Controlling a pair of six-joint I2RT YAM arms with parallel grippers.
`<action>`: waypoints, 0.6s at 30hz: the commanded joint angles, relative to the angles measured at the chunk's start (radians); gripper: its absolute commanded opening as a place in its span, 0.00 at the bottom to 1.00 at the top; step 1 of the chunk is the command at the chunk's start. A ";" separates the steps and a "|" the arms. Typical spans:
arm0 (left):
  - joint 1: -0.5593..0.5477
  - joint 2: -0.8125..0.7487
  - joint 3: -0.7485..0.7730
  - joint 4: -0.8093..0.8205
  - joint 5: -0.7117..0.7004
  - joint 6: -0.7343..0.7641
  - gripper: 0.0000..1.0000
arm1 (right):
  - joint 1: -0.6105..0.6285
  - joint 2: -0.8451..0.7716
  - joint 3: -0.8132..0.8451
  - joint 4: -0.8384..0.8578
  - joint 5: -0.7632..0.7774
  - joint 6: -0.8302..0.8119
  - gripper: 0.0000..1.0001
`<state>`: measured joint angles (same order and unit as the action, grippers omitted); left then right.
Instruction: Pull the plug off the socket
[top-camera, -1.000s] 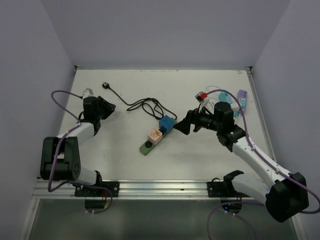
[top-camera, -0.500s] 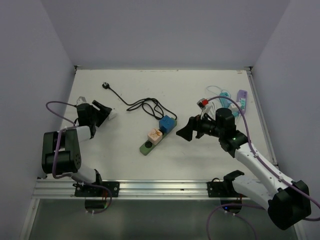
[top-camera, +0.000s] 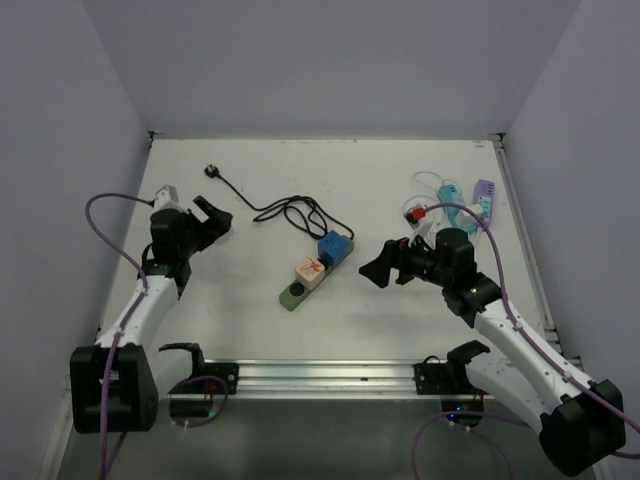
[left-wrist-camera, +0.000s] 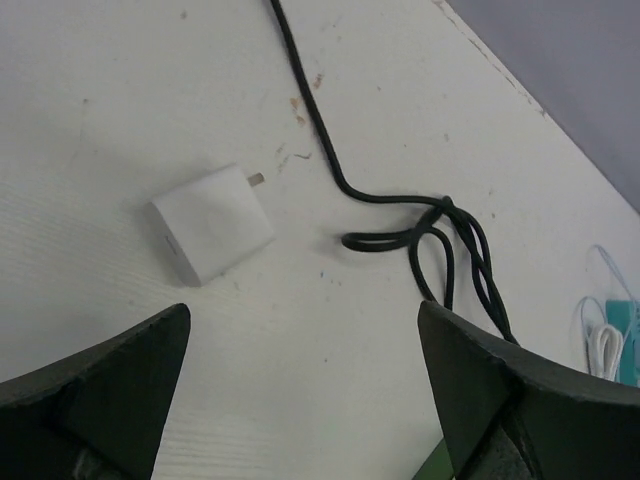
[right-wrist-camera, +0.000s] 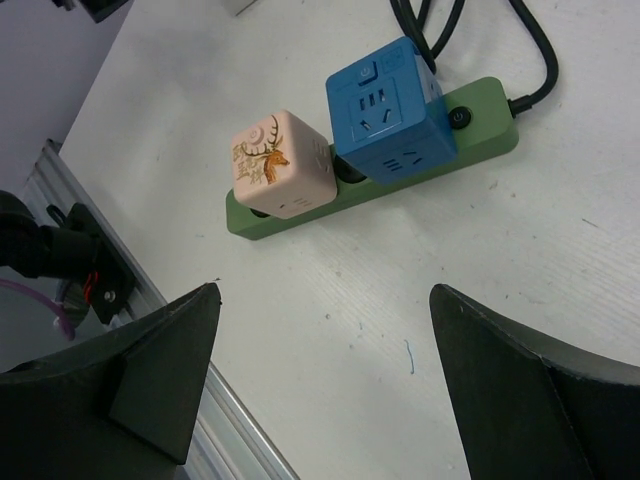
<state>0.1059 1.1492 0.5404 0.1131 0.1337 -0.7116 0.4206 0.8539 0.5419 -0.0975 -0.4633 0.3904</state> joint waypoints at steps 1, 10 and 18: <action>-0.169 -0.143 -0.005 -0.107 -0.029 0.115 1.00 | 0.001 -0.024 -0.029 -0.008 0.049 0.041 0.90; -0.557 -0.302 0.046 -0.220 -0.100 0.270 1.00 | 0.001 -0.058 -0.094 0.001 0.047 0.090 0.91; -0.920 -0.033 0.226 -0.317 -0.348 0.477 1.00 | 0.001 -0.053 -0.122 0.018 0.054 0.130 0.91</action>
<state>-0.6876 1.0271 0.6800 -0.1543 -0.0650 -0.3698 0.4206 0.8032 0.4282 -0.1043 -0.4271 0.4881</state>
